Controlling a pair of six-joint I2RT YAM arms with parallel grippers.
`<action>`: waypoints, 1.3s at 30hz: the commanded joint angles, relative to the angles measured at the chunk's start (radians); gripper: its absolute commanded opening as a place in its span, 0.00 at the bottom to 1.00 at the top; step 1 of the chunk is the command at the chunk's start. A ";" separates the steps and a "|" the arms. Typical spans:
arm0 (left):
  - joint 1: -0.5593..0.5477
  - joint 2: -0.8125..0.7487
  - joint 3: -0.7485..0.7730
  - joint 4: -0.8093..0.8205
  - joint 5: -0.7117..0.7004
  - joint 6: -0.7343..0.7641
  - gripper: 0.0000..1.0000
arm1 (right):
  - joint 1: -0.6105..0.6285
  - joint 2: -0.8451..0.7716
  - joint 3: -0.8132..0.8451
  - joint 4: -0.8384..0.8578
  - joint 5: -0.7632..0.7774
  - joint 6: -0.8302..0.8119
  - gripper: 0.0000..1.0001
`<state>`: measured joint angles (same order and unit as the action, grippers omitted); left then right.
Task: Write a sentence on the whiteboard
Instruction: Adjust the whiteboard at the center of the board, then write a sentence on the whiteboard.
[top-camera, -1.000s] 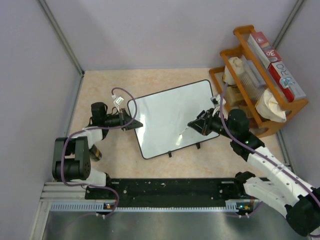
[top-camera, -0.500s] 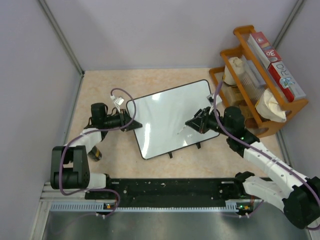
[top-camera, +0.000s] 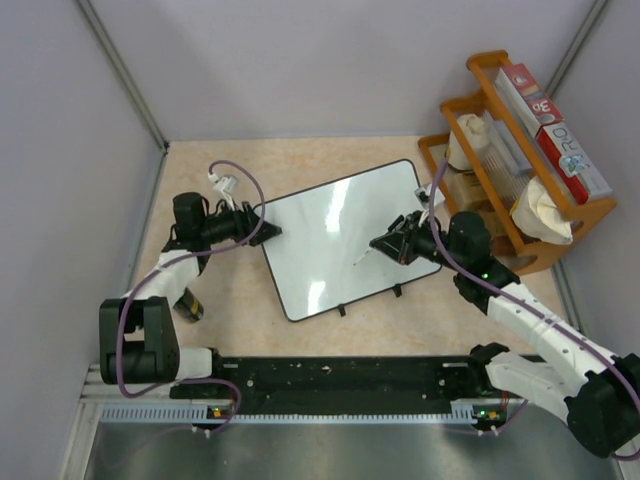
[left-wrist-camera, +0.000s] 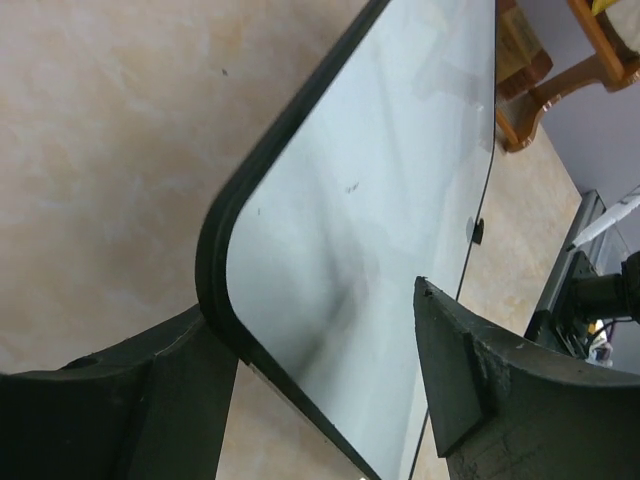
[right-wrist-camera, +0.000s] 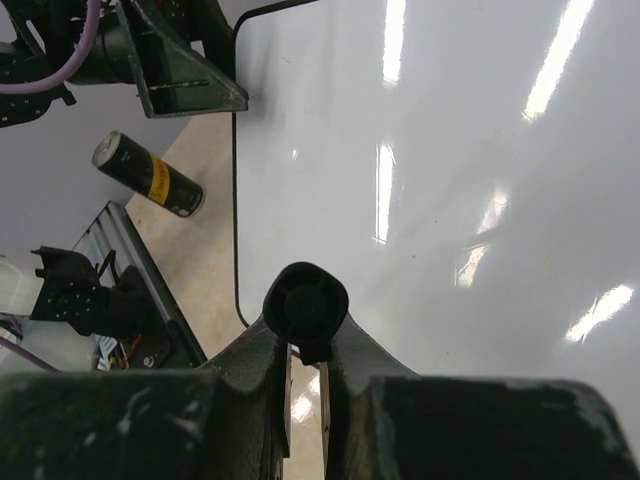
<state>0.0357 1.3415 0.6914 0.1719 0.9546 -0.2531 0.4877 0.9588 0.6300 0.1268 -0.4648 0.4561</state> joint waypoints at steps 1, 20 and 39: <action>0.029 0.002 0.111 0.037 -0.008 -0.014 0.72 | -0.006 -0.006 0.062 0.048 -0.008 -0.002 0.00; 0.066 0.100 0.226 -0.094 0.042 0.058 0.62 | -0.006 -0.008 0.080 0.051 -0.006 0.007 0.00; 0.072 0.117 0.218 -0.135 0.111 0.130 0.00 | 0.035 0.029 0.099 0.126 0.077 -0.076 0.00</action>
<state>0.1120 1.4666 0.9165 0.0292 1.1675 -0.2634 0.4915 0.9619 0.6628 0.1444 -0.4366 0.4301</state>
